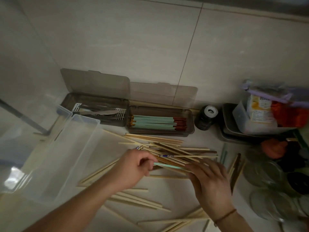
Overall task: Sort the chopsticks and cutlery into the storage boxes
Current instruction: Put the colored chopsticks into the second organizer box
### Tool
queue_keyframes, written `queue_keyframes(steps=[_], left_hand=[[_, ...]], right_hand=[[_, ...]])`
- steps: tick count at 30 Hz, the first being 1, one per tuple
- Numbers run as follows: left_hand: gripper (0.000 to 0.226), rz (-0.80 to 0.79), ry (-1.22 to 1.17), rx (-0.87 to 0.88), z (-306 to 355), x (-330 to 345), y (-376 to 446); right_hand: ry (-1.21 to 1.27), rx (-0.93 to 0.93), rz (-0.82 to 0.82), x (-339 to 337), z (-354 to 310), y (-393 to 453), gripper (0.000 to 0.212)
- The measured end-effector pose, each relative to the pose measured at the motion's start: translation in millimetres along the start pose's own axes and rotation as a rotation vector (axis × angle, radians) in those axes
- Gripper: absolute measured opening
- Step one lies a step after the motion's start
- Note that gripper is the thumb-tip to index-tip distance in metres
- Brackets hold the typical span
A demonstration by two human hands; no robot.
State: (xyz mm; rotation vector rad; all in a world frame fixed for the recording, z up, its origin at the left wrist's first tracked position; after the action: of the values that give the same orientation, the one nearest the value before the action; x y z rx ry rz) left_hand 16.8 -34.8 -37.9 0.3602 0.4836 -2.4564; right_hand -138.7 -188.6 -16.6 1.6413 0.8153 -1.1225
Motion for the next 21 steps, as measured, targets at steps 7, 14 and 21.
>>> queue_keyframes(steps=[7,14,21], left_hand=[[0.022,0.26,-0.16,0.045,-7.4,-56.5,35.0],[0.033,0.43,-0.021,-0.144,-33.6,-75.9,51.7],[0.032,0.399,-0.071,-0.167,-51.9,-72.3,62.2]], right_hand=[[0.149,0.003,-0.028,22.8,12.0,73.5,0.025],[0.015,0.101,-0.231,84.2,21.1,161.3,0.011],[-0.027,0.063,-0.508,128.6,10.6,180.1,0.021]])
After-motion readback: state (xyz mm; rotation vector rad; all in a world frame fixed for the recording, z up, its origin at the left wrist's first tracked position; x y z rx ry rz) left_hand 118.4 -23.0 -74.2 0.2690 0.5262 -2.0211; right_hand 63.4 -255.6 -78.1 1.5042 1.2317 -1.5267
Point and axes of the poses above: each hand's wrist, its own y-axis towards the middle knuckle, its own x-axis out of the palm, z = x × y, the point moved 8 cm from there along y, towards the middle knuckle, and after that the axes turned 4 degrees about -y, right-handed, at the moved point
